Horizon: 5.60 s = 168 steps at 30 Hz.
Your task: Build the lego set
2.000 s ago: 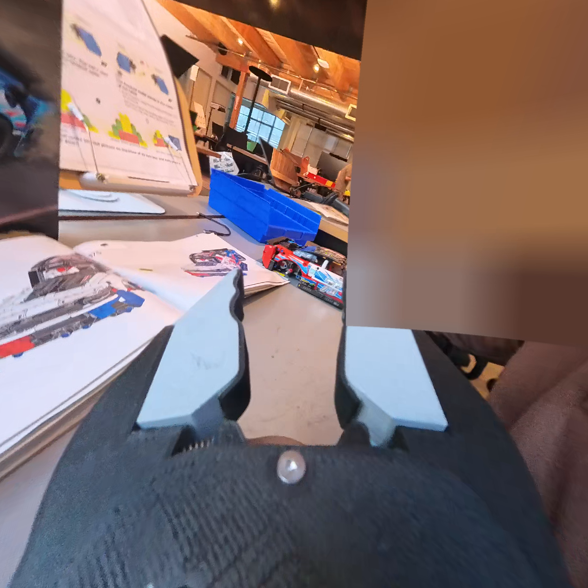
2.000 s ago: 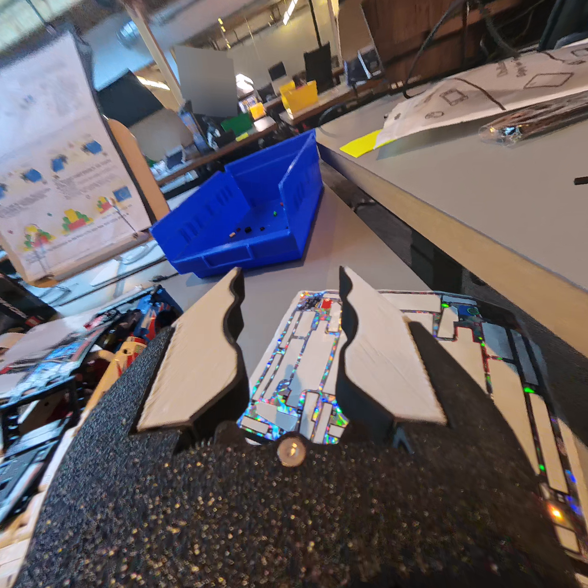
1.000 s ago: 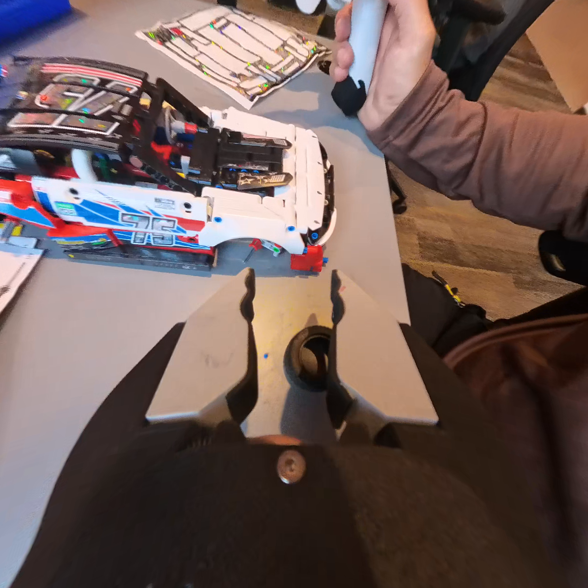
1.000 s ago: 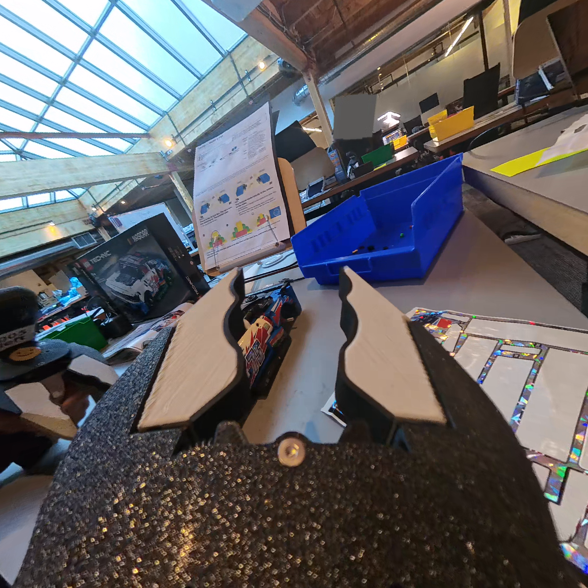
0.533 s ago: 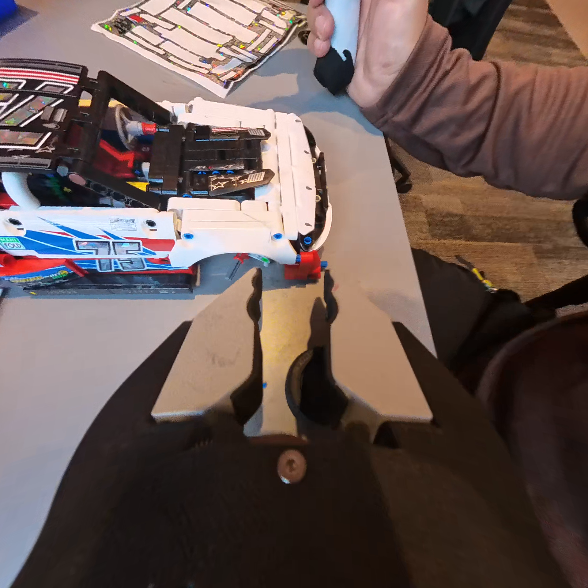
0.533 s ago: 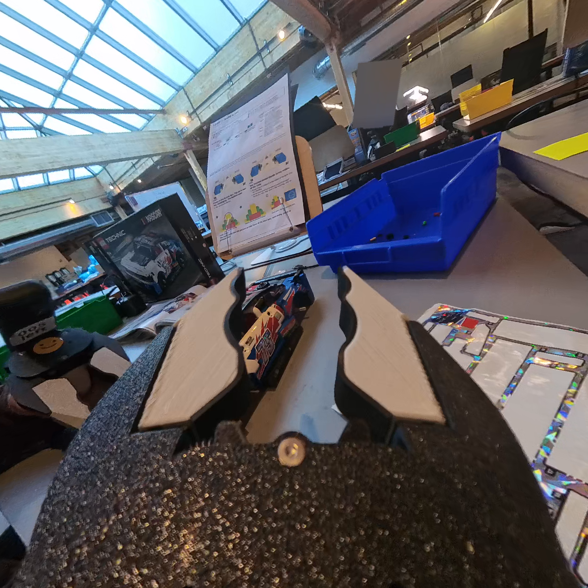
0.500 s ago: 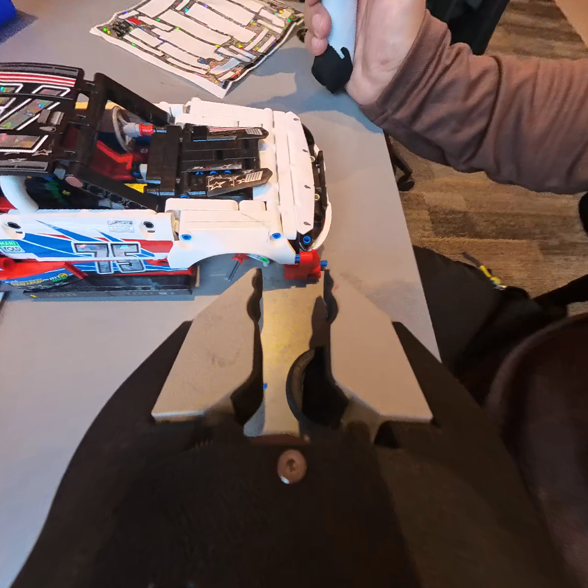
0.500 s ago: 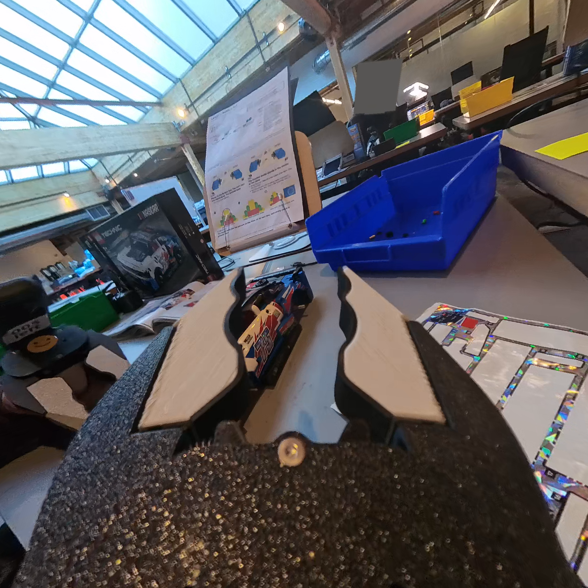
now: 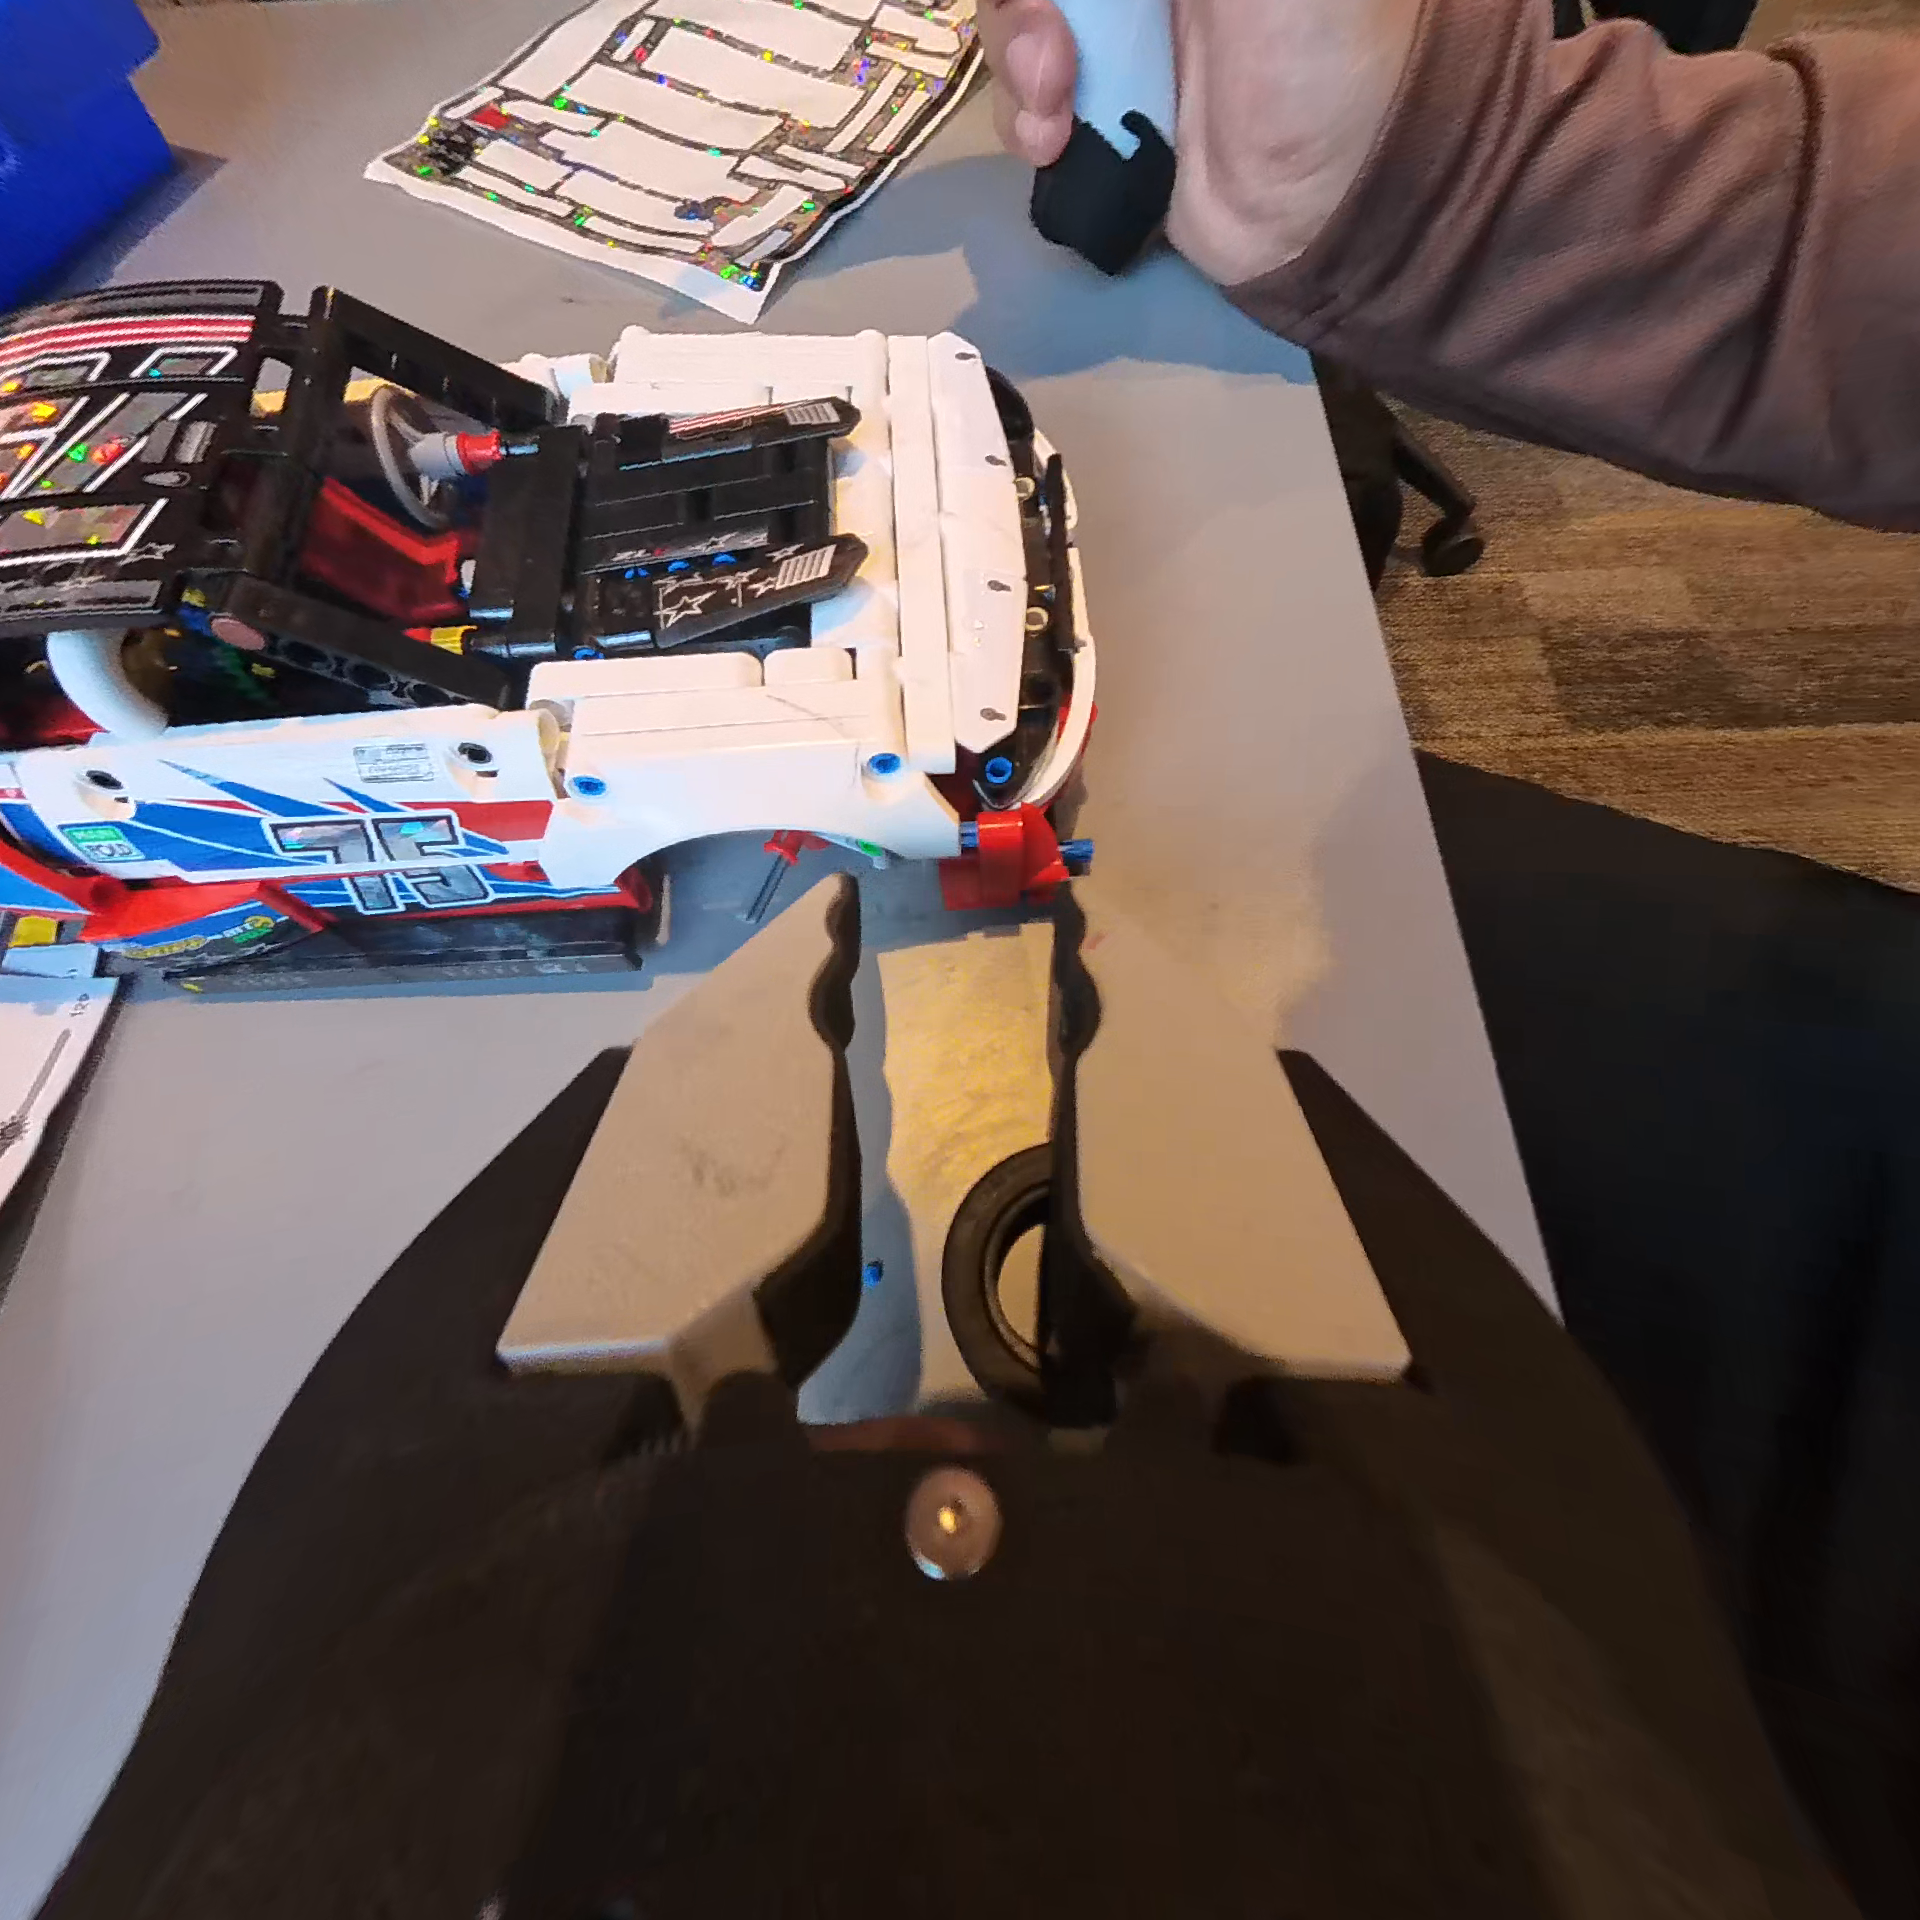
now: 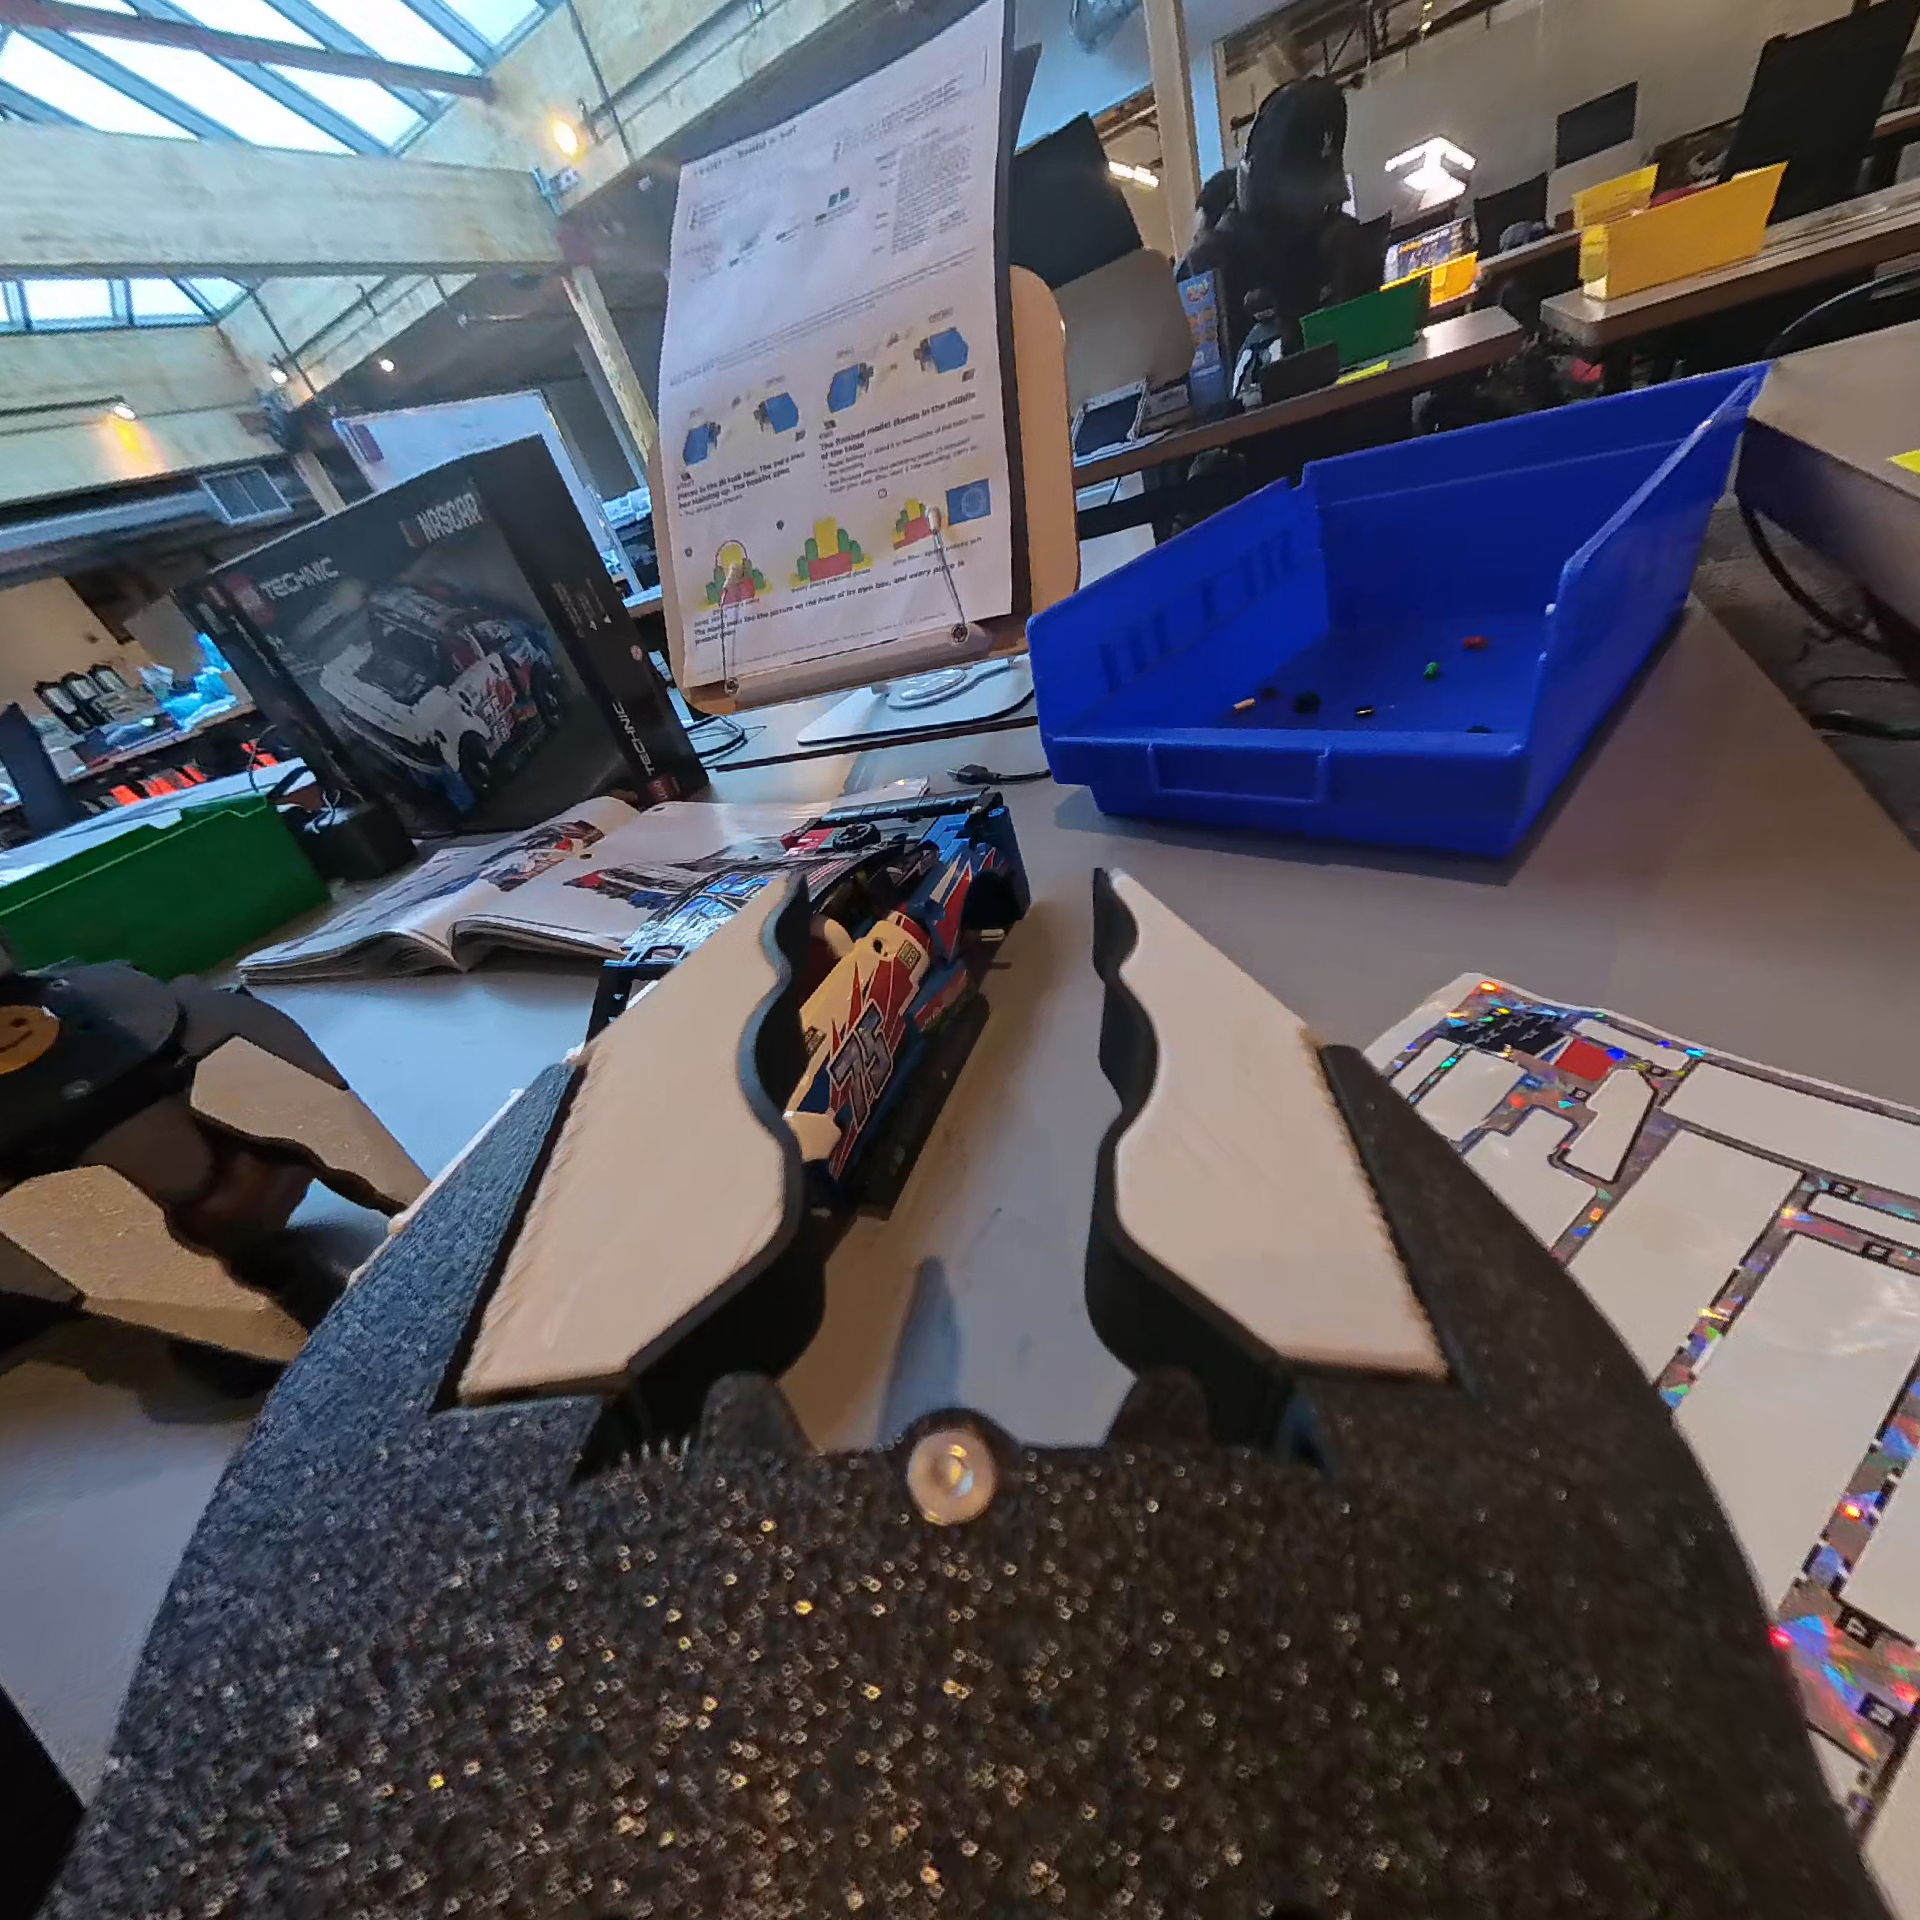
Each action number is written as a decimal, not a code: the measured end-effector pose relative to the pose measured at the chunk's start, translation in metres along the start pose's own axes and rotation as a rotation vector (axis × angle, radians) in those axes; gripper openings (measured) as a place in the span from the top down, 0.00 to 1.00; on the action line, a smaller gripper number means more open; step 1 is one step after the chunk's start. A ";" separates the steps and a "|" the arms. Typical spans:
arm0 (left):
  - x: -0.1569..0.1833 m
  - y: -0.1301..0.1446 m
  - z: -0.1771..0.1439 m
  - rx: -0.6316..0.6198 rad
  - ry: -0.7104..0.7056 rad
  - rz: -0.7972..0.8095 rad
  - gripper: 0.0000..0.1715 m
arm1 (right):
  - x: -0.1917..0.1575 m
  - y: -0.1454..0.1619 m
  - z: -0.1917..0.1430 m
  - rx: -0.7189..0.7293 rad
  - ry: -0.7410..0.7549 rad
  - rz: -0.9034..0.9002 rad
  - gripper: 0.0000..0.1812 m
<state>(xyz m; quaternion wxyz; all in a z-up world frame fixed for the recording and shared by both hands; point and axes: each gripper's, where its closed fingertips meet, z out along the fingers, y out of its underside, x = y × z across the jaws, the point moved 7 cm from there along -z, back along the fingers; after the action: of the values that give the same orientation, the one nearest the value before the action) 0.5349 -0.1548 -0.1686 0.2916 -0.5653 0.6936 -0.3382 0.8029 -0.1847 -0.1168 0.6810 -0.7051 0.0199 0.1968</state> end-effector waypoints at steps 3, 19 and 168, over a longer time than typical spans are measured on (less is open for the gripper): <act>0.000 0.000 0.000 -0.008 -0.020 0.017 0.81 | 0.005 -0.001 -0.003 0.023 0.001 0.049 0.71; 0.000 -0.003 0.005 -0.092 -0.023 0.036 0.81 | 0.016 -0.006 -0.019 0.154 -0.113 0.229 0.67; -0.017 -0.015 0.018 0.023 0.399 -0.434 0.91 | -0.191 0.116 -0.004 -0.564 0.297 -1.013 0.97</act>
<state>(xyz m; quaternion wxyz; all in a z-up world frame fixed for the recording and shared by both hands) 0.5607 -0.1428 -0.1671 0.0765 -0.6194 0.5963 -0.5050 0.5936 -0.2428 -0.1692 0.4664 -0.8004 -0.2768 -0.2554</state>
